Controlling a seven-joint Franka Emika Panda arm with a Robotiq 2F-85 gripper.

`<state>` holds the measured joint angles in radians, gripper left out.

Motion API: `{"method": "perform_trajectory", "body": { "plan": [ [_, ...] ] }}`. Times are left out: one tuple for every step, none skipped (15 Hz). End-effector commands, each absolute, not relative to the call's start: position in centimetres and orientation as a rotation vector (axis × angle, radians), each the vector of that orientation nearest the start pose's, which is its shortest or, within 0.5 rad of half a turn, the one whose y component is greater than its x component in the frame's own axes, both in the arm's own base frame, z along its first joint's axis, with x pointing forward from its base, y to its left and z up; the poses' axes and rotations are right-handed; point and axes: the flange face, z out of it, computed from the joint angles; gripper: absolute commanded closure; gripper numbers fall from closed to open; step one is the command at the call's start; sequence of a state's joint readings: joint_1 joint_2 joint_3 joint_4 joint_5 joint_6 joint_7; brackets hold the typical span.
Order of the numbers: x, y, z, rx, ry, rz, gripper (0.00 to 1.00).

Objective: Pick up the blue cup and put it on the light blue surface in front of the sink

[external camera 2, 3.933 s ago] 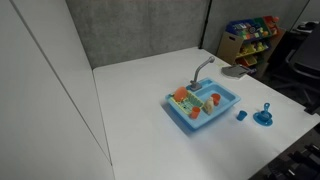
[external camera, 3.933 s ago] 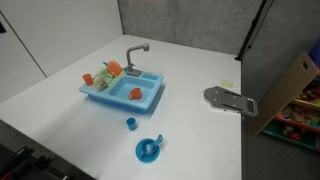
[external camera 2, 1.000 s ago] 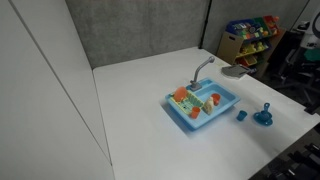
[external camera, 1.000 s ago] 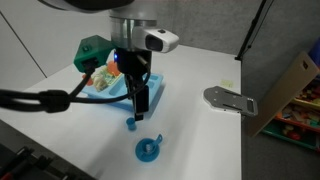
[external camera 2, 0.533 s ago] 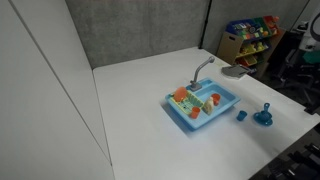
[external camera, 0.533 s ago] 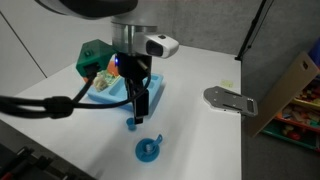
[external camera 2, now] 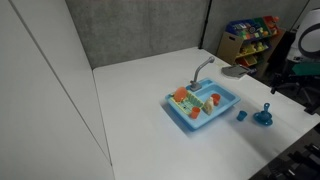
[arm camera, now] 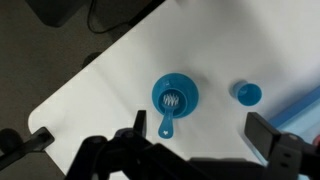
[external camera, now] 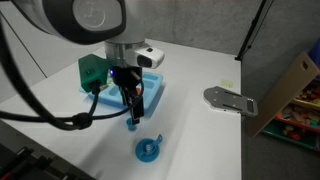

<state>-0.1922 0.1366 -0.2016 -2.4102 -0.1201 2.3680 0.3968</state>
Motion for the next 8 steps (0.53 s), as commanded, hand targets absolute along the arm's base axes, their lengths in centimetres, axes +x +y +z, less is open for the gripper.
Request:
{"method": "perform_trajectory", "body": {
  "plan": [
    [44.2,-16.6,22.5,-3.093,0.967,0.224,0.0],
    [44.4,-16.2,21.9,-3.102,0.941,0.212,0.0],
    [44.7,-15.8,21.3,-3.111,0.917,0.204,0.0],
    [44.9,-15.6,20.8,-3.119,0.889,0.204,0.0],
    [45.1,-15.3,20.2,-3.131,0.856,0.208,0.0],
    [45.3,-15.0,19.6,-3.143,0.826,0.212,0.0],
    [45.4,-14.8,19.0,-3.157,0.787,0.219,0.0],
    [45.5,-14.5,18.3,-3.17,0.746,0.233,0.0]
  ]
}}
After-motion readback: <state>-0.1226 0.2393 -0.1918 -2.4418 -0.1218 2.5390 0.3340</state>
